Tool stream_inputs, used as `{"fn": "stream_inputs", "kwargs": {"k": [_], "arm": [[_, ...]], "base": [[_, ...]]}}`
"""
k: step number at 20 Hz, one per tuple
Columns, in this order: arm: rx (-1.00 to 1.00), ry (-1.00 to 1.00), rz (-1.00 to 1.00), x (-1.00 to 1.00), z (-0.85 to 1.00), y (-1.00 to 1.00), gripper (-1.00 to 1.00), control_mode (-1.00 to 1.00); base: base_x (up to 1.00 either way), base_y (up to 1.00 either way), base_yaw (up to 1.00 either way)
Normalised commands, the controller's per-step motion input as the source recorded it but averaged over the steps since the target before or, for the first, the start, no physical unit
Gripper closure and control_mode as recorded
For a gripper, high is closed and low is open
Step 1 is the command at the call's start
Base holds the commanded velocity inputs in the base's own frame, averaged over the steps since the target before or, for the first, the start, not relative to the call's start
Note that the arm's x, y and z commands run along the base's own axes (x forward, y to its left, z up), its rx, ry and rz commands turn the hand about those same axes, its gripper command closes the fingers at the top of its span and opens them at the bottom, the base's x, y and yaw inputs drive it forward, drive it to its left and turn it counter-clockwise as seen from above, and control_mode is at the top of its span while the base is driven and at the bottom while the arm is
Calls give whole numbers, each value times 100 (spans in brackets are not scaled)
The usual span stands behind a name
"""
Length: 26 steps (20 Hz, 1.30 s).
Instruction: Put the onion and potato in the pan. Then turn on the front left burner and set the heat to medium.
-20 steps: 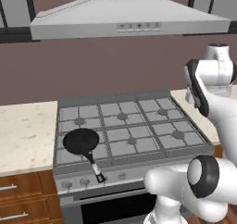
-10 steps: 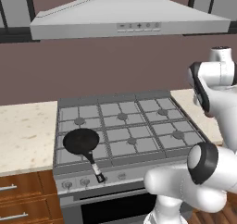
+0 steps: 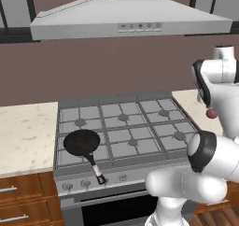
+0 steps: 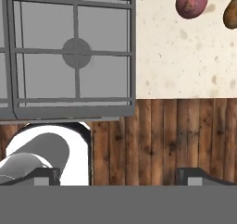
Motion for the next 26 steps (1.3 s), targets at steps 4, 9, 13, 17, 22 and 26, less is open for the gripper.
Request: {"fn": "stream_inputs", "kwargs": {"k": [4, 9, 13, 17, 22, 26], "arm": [[6, 0, -4, 3, 0, -17, -100, -100], [12, -3, -9, 22, 0, 0, -100, -100], [3, -13, -1, 7, 0, 0, -100, -100], [-2, -17, 0, 18, 0, 0, -100, -100], [-3, -17, 0, 28, -1, 0, -100, -100], [-2, -4, -5, 28, -10, 0, -100, -100]], "base": [[0, 0, 0], [0, 0, 0], [0, 0, 0], [0, 0, 0], [0, 0, 0], [0, 0, 0]]}}
